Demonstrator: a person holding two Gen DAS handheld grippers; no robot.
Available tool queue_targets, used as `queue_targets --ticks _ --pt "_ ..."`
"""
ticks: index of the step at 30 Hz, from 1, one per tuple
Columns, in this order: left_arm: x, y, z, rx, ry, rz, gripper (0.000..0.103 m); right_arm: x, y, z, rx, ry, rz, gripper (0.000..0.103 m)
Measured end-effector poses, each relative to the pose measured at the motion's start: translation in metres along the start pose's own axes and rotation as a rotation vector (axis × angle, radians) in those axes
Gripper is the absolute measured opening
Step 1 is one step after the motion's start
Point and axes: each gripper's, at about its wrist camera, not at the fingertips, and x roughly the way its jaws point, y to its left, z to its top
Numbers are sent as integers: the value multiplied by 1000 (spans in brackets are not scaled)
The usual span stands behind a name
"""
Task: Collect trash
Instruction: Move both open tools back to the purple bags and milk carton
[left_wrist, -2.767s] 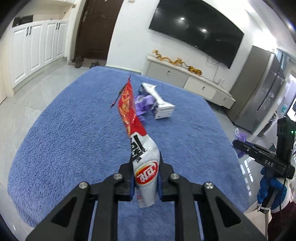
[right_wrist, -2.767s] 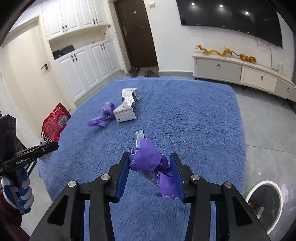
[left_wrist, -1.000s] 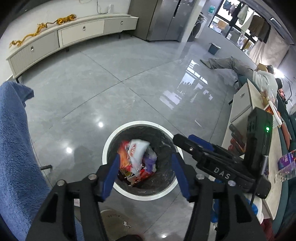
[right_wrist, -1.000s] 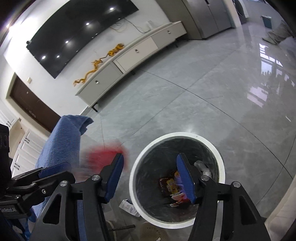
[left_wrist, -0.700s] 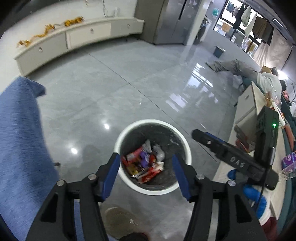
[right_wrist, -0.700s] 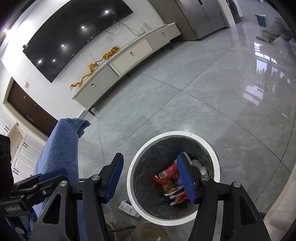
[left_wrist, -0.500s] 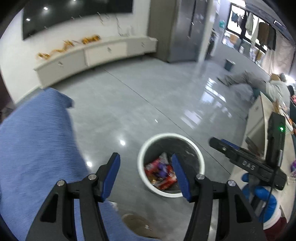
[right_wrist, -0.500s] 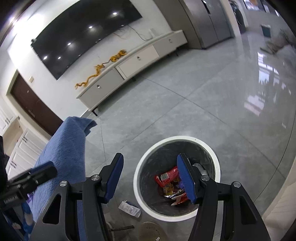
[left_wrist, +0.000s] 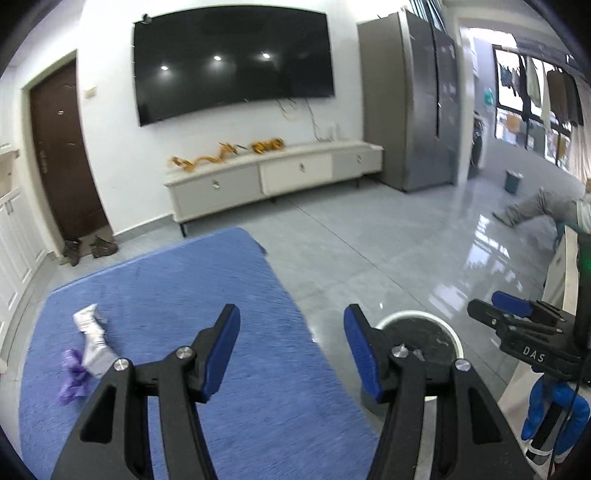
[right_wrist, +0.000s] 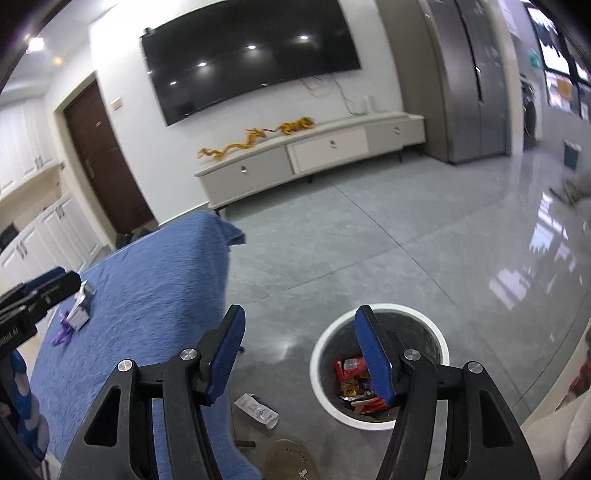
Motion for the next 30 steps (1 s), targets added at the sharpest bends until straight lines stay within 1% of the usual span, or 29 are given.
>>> queue_targets --ticks 6,9,13,18,23,25,30 --pt "-47 47 -10 -64 -109 61 57 -30 44 6 -86 -39 14 61" --pt "-66 71 -17 -99 -147 89 57 -45 64 10 -125 -63 9 62" --pt "-86 97 -25 -151 -184 120 57 -63 88 15 -159 -93 10 70" --pt "-109 130 -39 -211 -219 164 57 -79 118 17 -212 -114 15 72" --pt "-132 147 -51 -245 -249 199 58 -94 145 14 -257 -129 38 76" --pt "-140 151 -56 -252 -263 215 64 -97 153 12 -276 -134 43 78" --pt "-157 158 -66 -261 -307 258 71 -104 172 5 -313 -138 57 79"
